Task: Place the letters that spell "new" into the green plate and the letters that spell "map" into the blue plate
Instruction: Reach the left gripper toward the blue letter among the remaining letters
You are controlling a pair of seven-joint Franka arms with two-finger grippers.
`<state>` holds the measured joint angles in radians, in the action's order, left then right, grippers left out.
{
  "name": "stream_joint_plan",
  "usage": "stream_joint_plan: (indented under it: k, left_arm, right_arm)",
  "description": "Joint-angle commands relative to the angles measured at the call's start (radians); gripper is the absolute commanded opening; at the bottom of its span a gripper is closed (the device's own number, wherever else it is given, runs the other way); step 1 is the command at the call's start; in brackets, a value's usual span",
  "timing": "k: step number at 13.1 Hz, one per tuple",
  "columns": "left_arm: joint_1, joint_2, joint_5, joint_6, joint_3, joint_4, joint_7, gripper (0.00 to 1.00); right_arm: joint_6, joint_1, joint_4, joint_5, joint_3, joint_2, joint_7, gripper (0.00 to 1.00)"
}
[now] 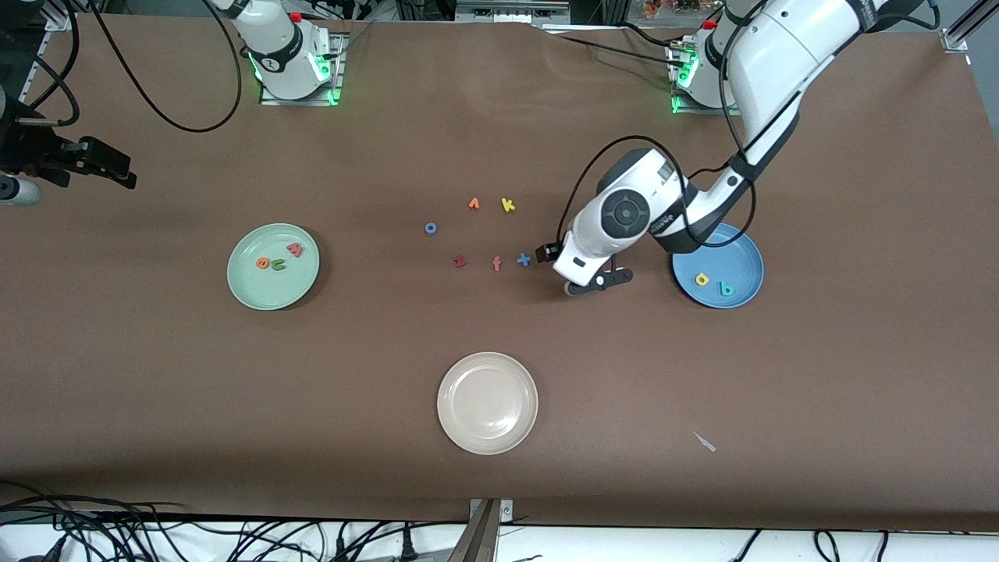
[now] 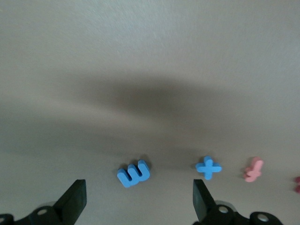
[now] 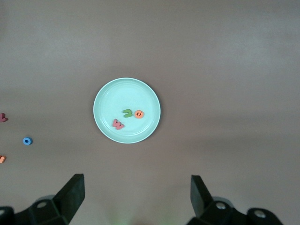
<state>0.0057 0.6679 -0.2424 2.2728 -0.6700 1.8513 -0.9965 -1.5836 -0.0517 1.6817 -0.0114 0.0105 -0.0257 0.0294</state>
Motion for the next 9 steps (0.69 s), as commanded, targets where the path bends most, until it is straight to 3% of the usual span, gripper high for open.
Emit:
stream_joint_plan:
  k: [1, 6, 9]
  left_arm:
    - [-0.010, -0.010, -0.102, 0.075, 0.004, 0.064, -0.011, 0.99]
    - [-0.053, 0.025, -0.225, 0.082, 0.004, 0.072, 0.001, 0.99]
    - [-0.061, 0.044, -0.233, 0.082, 0.004, 0.072, 0.002, 0.86]
  right_arm:
    - [0.011, -0.002, -0.016, 0.016, 0.000, 0.003, 0.012, 1.00]
    - [0.013, -0.002, -0.016, 0.016, -0.001, 0.003, 0.012, 1.00]
    - [0.014, -0.002, -0.016, 0.016, -0.001, 0.003, 0.012, 1.00]
